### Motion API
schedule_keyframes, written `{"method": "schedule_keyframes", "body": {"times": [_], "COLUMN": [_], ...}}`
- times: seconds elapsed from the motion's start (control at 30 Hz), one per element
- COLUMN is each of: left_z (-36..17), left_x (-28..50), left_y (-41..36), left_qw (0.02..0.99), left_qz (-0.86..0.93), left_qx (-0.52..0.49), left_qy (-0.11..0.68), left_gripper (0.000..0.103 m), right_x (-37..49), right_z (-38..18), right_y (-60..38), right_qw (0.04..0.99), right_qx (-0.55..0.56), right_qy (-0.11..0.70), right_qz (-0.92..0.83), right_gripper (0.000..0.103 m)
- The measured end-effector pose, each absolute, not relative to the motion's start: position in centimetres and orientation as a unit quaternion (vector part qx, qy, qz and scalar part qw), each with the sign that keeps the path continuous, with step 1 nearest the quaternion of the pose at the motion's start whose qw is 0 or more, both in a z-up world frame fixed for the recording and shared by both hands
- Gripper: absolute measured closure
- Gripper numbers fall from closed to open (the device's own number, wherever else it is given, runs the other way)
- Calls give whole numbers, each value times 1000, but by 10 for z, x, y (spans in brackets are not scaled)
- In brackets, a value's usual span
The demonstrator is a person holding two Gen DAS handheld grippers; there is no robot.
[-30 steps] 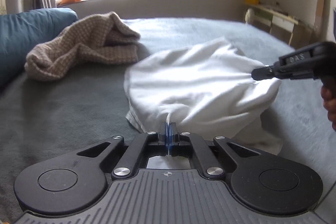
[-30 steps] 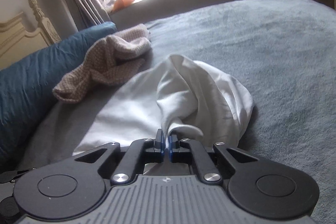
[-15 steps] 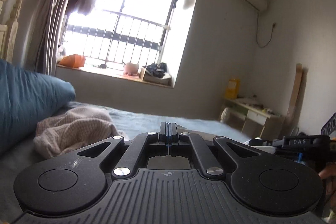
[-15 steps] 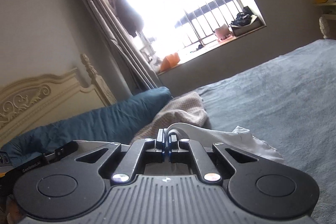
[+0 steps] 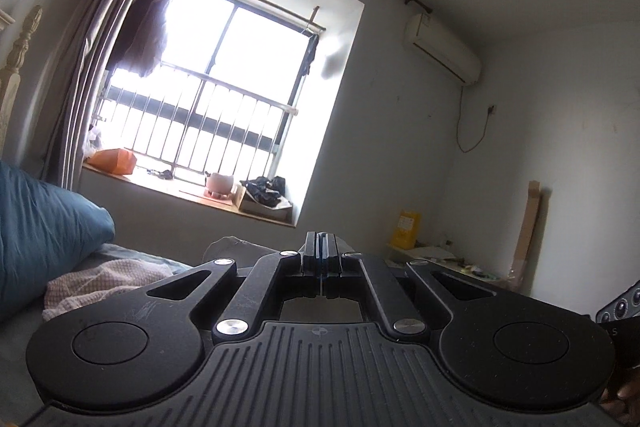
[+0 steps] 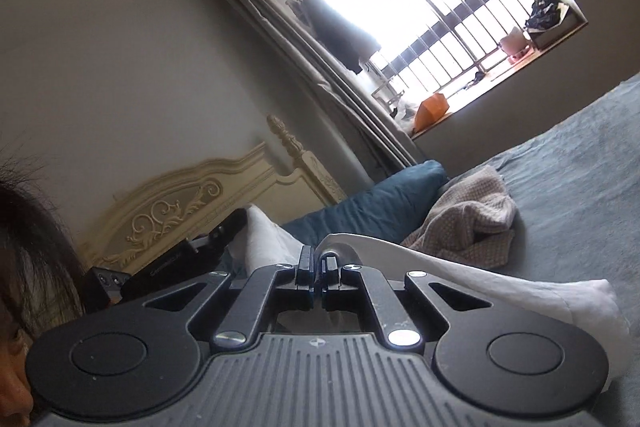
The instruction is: Fold clothes
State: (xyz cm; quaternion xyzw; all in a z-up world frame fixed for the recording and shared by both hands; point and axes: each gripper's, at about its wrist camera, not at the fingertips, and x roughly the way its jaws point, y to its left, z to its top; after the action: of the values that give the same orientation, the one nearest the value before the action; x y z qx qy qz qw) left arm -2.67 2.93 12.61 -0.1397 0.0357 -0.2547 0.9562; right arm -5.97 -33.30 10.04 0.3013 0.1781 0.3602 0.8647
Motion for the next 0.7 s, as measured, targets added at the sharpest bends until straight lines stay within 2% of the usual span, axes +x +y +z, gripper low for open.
{"method": "schedule_keyframes", "body": {"times": [0.1,0.23,0.3,0.6,0.7], "left_z": [115,87,65,-12,-33], "left_x": [-14,2,10,19,20], "left_y": [20,-3,-11,3,13], "left_qw": [957,964,963,943,934], "left_qz": [-253,-241,-231,-208,-205], "left_qx": [-132,-58,-31,-26,-20], "left_qy": [60,96,134,259,293], "left_gripper": [103,100,81,53,48], "right_x": [-54,-37,-26,-1,-5], "right_z": [83,46,22,-92,-123], "right_y": [-346,-373,-390,-463,-481], "right_qw": [869,862,861,835,815], "right_qx": [319,368,386,412,407], "right_qy": [199,233,247,364,403], "right_qz": [322,258,220,-20,-87], "right_gripper": [100,100,100,97,96]}}
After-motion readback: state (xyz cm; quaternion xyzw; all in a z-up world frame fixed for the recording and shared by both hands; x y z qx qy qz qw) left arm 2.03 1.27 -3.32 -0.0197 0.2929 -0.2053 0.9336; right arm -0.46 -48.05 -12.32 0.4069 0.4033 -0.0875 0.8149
